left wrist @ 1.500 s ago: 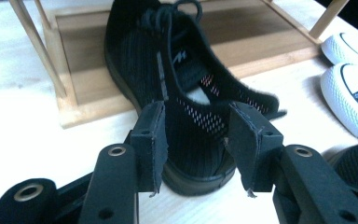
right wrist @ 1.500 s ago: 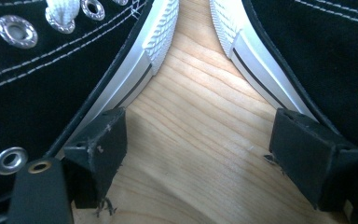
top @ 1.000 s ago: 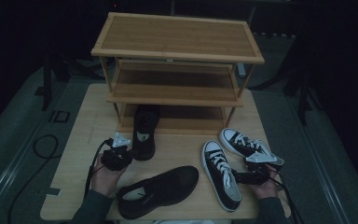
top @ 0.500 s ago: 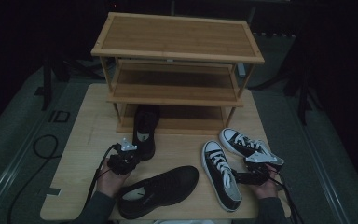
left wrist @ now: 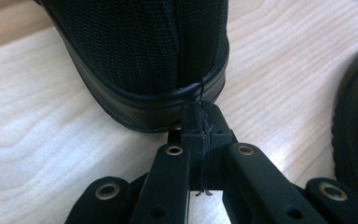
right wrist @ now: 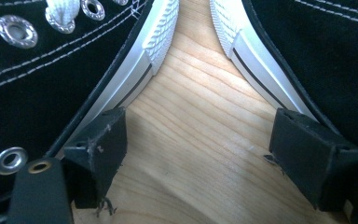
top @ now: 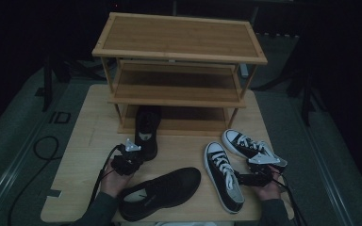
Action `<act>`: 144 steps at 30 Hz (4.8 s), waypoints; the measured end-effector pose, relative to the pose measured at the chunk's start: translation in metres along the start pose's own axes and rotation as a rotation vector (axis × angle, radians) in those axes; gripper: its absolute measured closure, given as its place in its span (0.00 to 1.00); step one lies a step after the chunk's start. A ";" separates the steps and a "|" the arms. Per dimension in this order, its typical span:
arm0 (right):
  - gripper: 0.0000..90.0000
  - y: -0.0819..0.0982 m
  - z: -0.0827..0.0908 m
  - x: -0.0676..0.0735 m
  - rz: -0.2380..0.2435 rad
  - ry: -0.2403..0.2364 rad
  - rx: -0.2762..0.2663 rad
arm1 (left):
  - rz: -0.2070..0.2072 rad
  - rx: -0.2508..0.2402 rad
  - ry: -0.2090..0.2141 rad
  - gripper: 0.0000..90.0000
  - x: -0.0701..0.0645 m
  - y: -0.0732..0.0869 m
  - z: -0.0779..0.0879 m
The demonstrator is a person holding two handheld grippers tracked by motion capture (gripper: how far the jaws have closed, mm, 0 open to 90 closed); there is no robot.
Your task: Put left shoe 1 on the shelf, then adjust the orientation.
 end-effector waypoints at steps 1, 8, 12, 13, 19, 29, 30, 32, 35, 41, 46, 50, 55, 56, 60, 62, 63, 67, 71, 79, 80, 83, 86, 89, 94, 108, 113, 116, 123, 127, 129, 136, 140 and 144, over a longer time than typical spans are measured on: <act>0.21 0.000 0.000 0.000 0.000 0.000 0.000 | 0.000 0.000 0.000 1.00 0.000 0.000 0.000; 0.21 0.000 0.000 0.000 -0.001 0.000 0.000 | 0.016 -0.028 -0.022 1.00 0.006 -0.012 0.001; 0.21 0.000 0.000 0.000 -0.001 0.000 0.000 | 0.022 -0.039 -0.031 1.00 0.008 -0.018 0.001; 0.21 0.000 0.000 0.000 -0.001 0.000 0.000 | 0.021 -0.039 -0.035 1.00 0.009 -0.019 0.001; 0.21 0.000 0.000 0.000 -0.001 0.000 0.000 | 0.023 -0.027 -0.037 0.99 0.008 -0.020 -0.003; 0.21 0.000 0.000 0.000 -0.001 0.000 0.000 | -0.007 0.051 -0.013 0.99 0.000 -0.011 -0.019; 0.21 0.000 0.000 0.000 -0.001 0.000 0.000 | -0.006 0.052 -0.017 0.99 0.001 -0.011 -0.020; 0.21 0.000 0.000 0.000 -0.001 0.000 0.000 | -0.002 0.055 -0.007 0.99 0.002 -0.011 -0.022; 0.21 0.000 0.000 0.000 -0.001 0.000 0.000 | -0.003 0.059 -0.010 0.99 0.002 -0.010 -0.025; 0.21 0.000 0.000 0.000 -0.001 0.000 0.000 | 0.006 0.070 -0.024 0.99 0.005 -0.011 -0.031; 0.21 0.000 0.000 0.000 -0.001 0.000 0.000 | 0.014 0.069 -0.033 0.99 0.010 -0.017 -0.035; 0.21 0.000 0.000 0.000 -0.001 0.000 0.000 | 0.013 0.069 -0.034 0.99 0.014 -0.022 -0.038; 0.21 0.000 0.000 0.000 -0.001 0.000 0.000 | 0.004 0.078 -0.042 0.99 0.020 -0.029 -0.043; 0.21 0.000 0.000 0.000 -0.001 0.000 0.000 | 0.001 0.084 -0.042 0.99 0.021 -0.030 -0.044; 0.21 0.000 0.000 0.000 -0.001 0.000 0.001 | -0.011 0.087 -0.042 0.99 0.023 -0.035 -0.049; 0.21 0.000 0.000 0.000 -0.001 0.000 0.000 | -0.021 0.091 -0.049 0.99 0.022 -0.038 -0.052; 0.21 0.000 0.000 0.000 -0.001 0.000 0.000 | -0.030 0.094 -0.047 0.99 0.022 -0.041 -0.054; 0.21 0.000 0.000 0.000 -0.001 -0.001 0.000 | -0.017 0.094 -0.059 0.99 0.025 -0.046 -0.060; 0.21 0.000 0.000 0.000 0.000 -0.001 0.000 | -0.004 0.093 -0.063 0.99 0.030 -0.051 -0.063; 0.21 0.000 0.000 0.000 0.000 -0.001 0.000 | 0.022 0.093 -0.065 0.99 0.037 -0.057 -0.068; 0.21 0.000 0.000 0.000 0.000 -0.001 0.000 | 0.022 0.093 -0.065 0.99 0.037 -0.057 -0.068; 0.21 0.000 0.000 0.000 0.000 -0.001 0.000 | 0.035 0.093 -0.060 0.98 0.039 -0.058 -0.069; 0.21 0.000 0.000 0.000 0.000 -0.001 0.000 | 0.040 0.094 -0.061 0.98 0.041 -0.059 -0.069; 0.21 0.000 0.000 0.000 0.000 -0.001 0.000 | 0.040 0.097 -0.045 0.93 0.041 -0.059 -0.069; 0.21 0.000 0.000 0.000 0.000 -0.001 0.000 | 0.032 0.094 -0.032 0.88 0.039 -0.057 -0.066; 0.21 0.000 0.000 0.000 0.000 -0.001 0.000 | -0.024 0.051 -0.016 0.71 0.034 -0.052 -0.038; 0.21 0.000 0.000 0.000 0.000 -0.001 0.000 | -0.026 0.027 0.009 0.69 0.034 -0.051 -0.024; 0.21 0.000 0.000 0.000 -0.001 -0.001 0.000 | -0.014 0.002 0.022 0.68 0.032 -0.051 -0.015; 0.21 0.000 0.000 0.000 -0.001 -0.001 0.000 | -0.056 -0.045 0.043 0.67 0.023 -0.054 0.015; 0.21 0.000 0.000 0.000 -0.001 -0.001 0.000 | -0.082 -0.070 0.081 0.67 0.016 -0.055 0.034; 0.21 0.000 0.000 0.000 -0.003 -0.001 -0.001 | -0.095 -0.079 0.095 0.66 0.012 -0.056 0.043; 0.21 0.000 0.000 0.000 -0.001 -0.001 0.000 | -0.159 -0.096 0.120 0.66 -0.004 -0.057 0.066; 0.21 0.000 0.000 0.000 -0.002 -0.001 -0.001 | -0.176 -0.100 0.140 0.66 -0.012 -0.055 0.073; 0.21 0.000 0.000 0.000 -0.002 0.000 -0.001 | -0.174 -0.103 0.160 0.66 -0.016 -0.053 0.080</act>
Point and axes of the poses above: each handheld gripper's, and its own axes: z roughly backward along the jaws, y roughly out of its underside, x roughly to its left, the point moved 4 cm from there along -z, roughly forward along the jaws, and after that the axes turned 2 degrees about -x, right-handed, at the moved point
